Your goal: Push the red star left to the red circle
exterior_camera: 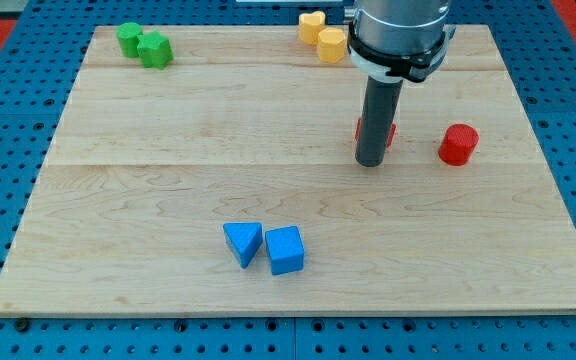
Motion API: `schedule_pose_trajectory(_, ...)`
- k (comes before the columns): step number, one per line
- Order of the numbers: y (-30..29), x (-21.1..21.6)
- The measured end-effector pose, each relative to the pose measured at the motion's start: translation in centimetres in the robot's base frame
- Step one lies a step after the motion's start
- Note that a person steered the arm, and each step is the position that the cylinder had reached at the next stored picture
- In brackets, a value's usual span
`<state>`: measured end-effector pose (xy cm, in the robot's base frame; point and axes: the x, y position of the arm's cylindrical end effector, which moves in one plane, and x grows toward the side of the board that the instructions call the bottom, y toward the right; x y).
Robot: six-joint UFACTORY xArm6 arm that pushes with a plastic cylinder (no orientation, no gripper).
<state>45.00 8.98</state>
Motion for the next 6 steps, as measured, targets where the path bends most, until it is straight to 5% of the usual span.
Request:
schedule_pose_trajectory(1,-4.4,2.0)
schedule_pose_trajectory(2,-4.4,-4.8)
schedule_pose_trajectory(4,4.6,-4.7)
schedule_pose_trajectory(6,3.0,-8.3)
